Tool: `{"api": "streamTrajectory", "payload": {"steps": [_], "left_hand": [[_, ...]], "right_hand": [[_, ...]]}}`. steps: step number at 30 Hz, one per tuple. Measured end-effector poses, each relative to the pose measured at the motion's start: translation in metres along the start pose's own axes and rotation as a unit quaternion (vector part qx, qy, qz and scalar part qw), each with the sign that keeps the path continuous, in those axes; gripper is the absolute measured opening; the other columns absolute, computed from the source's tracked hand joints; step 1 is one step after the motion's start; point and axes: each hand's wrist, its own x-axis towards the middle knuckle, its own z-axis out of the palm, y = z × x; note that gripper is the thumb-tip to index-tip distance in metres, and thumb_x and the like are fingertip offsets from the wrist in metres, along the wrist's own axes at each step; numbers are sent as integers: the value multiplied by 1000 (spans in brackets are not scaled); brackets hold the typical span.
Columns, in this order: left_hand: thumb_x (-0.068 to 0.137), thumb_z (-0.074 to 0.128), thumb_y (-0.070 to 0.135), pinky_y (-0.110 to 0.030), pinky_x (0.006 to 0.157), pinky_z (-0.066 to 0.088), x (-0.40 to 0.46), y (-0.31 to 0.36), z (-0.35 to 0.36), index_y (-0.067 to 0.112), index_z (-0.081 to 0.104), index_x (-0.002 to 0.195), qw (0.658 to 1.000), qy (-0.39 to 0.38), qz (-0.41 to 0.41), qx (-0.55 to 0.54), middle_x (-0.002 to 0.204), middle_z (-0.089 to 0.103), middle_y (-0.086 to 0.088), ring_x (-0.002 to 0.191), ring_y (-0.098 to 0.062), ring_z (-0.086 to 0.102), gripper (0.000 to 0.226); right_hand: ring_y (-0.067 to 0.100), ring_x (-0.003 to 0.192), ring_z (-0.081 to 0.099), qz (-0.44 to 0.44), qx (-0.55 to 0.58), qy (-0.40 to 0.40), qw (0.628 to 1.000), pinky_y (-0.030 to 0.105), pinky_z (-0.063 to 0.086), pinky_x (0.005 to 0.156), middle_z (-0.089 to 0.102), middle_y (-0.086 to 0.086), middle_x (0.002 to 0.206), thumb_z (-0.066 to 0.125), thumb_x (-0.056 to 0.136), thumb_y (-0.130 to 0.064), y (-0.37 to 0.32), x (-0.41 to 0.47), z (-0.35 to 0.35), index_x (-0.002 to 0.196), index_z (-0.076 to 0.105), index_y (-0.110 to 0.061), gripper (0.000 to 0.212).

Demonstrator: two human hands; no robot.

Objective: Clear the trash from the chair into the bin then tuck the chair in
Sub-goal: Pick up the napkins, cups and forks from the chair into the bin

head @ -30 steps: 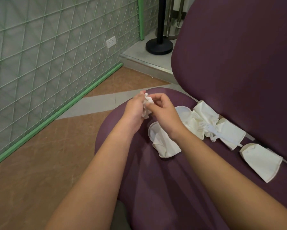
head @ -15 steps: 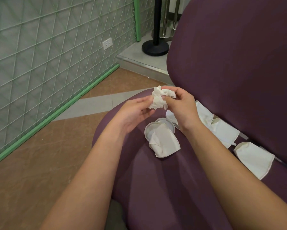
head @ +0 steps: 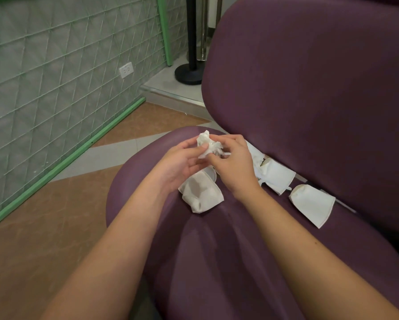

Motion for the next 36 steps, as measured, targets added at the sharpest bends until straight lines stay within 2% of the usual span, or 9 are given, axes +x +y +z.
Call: {"api": "streamTrajectory", "payload": {"steps": [3,6,10,16,22,27,30,33,36], "left_hand": [[88,68,26,-30,84,55,-5,-5,9,14,60,123,996,-3,-5,88,109,71,-8,83,-16,69,38],[81,71,37,-31,84,55,-17,-12,29,13,61,120,992,-16,5,127,109,71,-4,94,-15,70,47],[77,76,28,-31,84,56,-34,-29,71,10,52,129,990,-42,23,130,116,64,-10,102,-18,69,60],[92,65,16,-29,78,59,-55,-57,151,10,52,119,987,-60,22,148,99,64,-9,80,-13,70,31],[90,65,5,-26,71,59,-86,-92,241,13,55,101,981,-84,-25,174,90,68,-7,68,-12,67,17],[87,60,-2,-25,65,58,-107,-142,317,17,63,95,959,-155,-70,227,86,69,-3,71,-14,67,21],[89,64,9,-22,66,55,-118,-179,359,18,67,106,936,-212,-94,263,83,71,-1,69,-9,65,19],[93,60,10,-19,66,54,-127,-215,394,17,66,110,918,-257,-110,280,79,69,1,63,-3,62,19],[95,58,7,-22,72,56,-135,-245,423,11,63,120,906,-291,-135,277,94,69,-6,74,-11,66,26]], "right_hand": [[2,89,56,7,-29,5,1000,4,39,74,58,-6,99,66,86,-10,-3,-10,-25,112,73,-21,29],[7,79,64,39,-4,21,999,14,46,72,68,-7,85,65,87,-7,-5,-24,-53,101,77,-19,22],[9,65,61,85,35,60,994,22,51,66,68,-2,73,70,83,-4,-8,-45,-94,84,74,-20,16],[15,73,65,137,87,114,980,35,56,77,73,8,83,68,84,-2,-7,-98,-164,85,74,-20,19],[1,74,61,134,42,146,979,8,47,66,66,2,101,69,80,3,2,-175,-238,113,65,-15,38],[10,90,62,154,-59,248,955,23,50,80,67,-2,104,75,79,-14,28,-241,-303,100,67,-27,26],[4,82,61,173,-73,297,936,17,47,74,68,-5,95,74,79,-17,43,-278,-343,93,70,-24,17],[11,83,64,220,-79,329,915,24,49,72,70,-3,90,74,80,-19,58,-309,-374,88,71,-26,11],[14,81,66,256,-65,361,895,20,50,65,70,-1,86,72,81,-13,73,-334,-400,87,70,-24,12]]}}
